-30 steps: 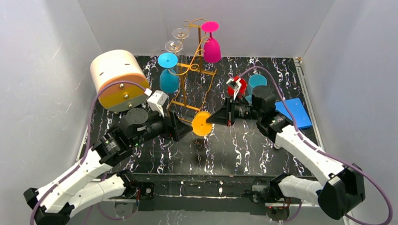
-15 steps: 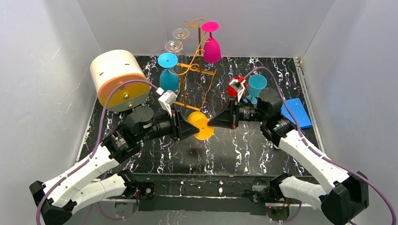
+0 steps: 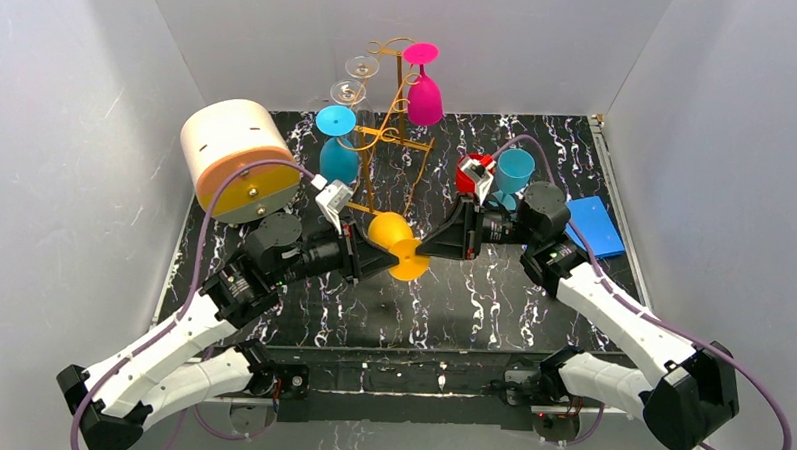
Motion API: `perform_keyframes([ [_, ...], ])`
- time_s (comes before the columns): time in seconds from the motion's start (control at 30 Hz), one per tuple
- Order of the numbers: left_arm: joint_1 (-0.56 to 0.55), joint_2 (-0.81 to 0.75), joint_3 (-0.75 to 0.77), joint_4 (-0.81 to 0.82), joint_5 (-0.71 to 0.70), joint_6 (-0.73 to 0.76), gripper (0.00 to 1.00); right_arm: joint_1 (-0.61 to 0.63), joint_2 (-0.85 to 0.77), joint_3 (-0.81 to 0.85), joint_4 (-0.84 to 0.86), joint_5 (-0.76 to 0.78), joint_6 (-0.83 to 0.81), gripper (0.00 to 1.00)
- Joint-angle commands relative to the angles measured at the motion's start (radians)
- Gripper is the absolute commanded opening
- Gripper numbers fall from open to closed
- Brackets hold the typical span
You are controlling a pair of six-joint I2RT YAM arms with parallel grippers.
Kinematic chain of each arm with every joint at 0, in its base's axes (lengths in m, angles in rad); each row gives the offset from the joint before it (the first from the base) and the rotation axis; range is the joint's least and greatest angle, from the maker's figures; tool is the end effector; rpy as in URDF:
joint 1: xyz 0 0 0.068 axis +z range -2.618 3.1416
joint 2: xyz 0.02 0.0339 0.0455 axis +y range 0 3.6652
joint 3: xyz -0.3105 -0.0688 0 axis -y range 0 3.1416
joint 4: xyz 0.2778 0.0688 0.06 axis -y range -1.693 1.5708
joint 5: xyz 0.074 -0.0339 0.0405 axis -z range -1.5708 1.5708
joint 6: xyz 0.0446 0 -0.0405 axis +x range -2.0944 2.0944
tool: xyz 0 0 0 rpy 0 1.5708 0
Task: Take the wine glass off the wine glass rack
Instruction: Place the wine glass at the center of the board.
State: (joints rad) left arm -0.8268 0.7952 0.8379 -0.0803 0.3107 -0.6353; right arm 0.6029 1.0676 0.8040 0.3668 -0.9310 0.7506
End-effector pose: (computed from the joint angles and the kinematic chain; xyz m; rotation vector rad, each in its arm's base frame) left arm 0.1213 -0.1520 0.4026 0.4352 1.7372 -1.3451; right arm 0.1891 0.1736 0.3814 -0.7543 1.6260 1.7007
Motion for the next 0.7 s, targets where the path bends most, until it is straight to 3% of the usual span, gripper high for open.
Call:
perform_keyframes([
  [0.0, 0.000, -0.007, -0.032, 0.070, 0.067, 0.022, 0.00, 0.006, 0.003, -0.027, 0.225, -0.062, 0.137, 0.24],
  [0.5, -0.001, 0.023, -0.039, 0.146, 0.118, 0.026, 0.00, 0.006, 0.017, 0.013, 0.117, -0.076, 0.071, 0.19],
  [0.63, 0.000, 0.028, -0.039, 0.146, 0.122, 0.026, 0.00, 0.006, 0.011, 0.014, 0.110, -0.062, 0.058, 0.01],
  [0.67, 0.000, 0.026, -0.040, 0.146, 0.118, 0.026, 0.00, 0.005, 0.007, 0.013, 0.108, -0.048, 0.058, 0.01],
])
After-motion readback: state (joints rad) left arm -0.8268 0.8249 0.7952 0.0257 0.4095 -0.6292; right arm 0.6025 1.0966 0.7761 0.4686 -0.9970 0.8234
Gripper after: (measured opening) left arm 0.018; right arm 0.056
